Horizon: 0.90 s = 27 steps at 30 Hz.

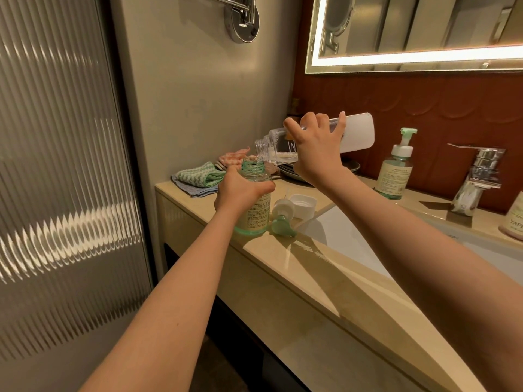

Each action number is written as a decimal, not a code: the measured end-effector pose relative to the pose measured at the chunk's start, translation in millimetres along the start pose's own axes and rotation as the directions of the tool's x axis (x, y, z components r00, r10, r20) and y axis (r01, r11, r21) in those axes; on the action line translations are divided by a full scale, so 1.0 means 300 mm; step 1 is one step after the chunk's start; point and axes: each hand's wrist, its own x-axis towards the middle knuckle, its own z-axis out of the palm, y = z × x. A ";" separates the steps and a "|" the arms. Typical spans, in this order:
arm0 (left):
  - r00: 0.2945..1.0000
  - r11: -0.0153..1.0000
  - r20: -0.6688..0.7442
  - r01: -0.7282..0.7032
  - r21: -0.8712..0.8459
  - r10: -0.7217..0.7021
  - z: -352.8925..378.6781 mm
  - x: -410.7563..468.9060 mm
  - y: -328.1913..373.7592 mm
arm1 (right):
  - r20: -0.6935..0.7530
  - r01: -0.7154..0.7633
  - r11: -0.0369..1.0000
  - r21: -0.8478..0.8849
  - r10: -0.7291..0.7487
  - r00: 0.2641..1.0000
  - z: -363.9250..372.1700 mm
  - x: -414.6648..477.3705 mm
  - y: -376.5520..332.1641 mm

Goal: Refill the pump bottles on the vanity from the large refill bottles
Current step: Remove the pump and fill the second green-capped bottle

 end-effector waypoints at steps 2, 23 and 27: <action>1.000 1.000 -0.001 -0.008 -0.004 0.008 0.000 0.002 -0.003 | 0.005 -0.001 1.000 -0.004 0.001 1.000 -0.001 0.000 0.000; 1.000 1.000 -0.010 0.005 0.024 -0.004 -0.001 0.003 -0.002 | 0.002 0.012 1.000 -0.006 -0.012 1.000 -0.001 0.004 -0.002; 1.000 1.000 -0.011 0.002 0.028 -0.002 0.000 0.004 -0.002 | 0.005 0.014 1.000 -0.010 -0.014 1.000 -0.005 0.004 -0.002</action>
